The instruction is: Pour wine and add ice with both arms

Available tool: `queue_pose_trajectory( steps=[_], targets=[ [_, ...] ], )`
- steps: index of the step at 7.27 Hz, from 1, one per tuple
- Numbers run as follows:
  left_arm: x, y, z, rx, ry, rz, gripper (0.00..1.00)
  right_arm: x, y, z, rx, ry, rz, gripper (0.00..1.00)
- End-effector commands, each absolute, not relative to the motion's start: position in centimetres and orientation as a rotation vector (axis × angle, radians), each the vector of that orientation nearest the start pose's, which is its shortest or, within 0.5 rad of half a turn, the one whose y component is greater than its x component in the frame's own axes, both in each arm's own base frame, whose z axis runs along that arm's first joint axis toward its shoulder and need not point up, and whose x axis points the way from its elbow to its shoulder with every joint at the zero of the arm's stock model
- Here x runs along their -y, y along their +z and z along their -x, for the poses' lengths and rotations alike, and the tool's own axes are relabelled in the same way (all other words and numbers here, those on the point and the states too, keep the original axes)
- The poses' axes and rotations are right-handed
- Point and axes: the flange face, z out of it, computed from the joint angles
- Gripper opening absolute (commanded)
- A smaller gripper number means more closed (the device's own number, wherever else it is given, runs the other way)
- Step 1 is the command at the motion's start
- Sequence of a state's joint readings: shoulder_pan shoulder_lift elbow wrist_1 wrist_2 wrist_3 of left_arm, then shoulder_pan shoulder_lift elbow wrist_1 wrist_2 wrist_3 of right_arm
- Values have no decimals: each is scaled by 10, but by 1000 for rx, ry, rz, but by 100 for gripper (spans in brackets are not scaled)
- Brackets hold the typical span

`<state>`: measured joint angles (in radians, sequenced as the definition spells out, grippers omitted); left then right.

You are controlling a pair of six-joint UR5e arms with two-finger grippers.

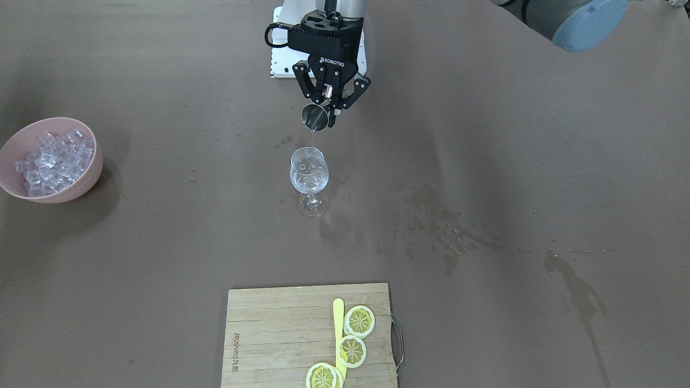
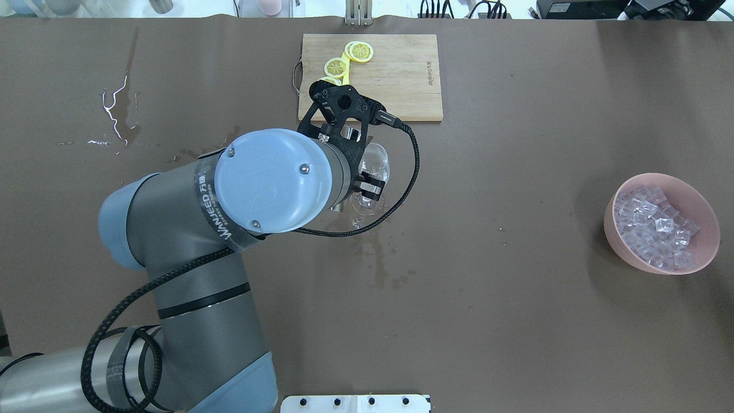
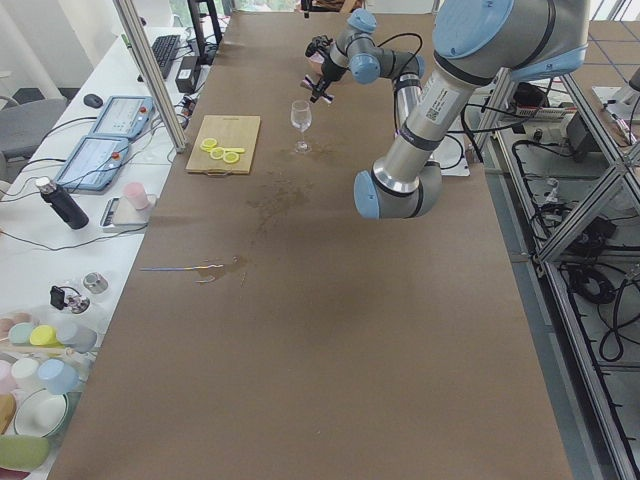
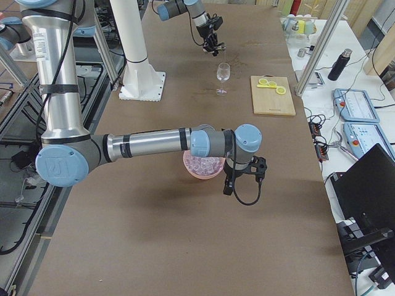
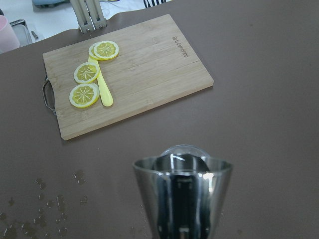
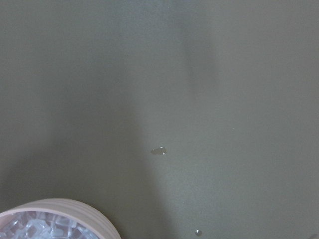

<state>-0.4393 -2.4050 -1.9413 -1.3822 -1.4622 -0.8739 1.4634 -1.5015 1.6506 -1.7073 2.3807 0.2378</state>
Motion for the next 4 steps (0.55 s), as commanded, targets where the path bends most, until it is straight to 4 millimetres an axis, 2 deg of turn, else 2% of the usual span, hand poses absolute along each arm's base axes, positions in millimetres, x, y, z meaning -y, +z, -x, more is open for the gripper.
queue_pose_trajectory(
  steps=[1, 3, 4],
  targets=[
    [381, 30, -471, -771, 205, -595, 0, 522, 596, -5, 800, 118, 128, 100],
    [380, 31, -471, -730, 231, -571, 0, 522, 596, -5, 800, 119, 129, 100],
    [379, 22, -469, -705, 239, -558, 0, 522, 596, -5, 800, 119, 129, 100]
  ],
)
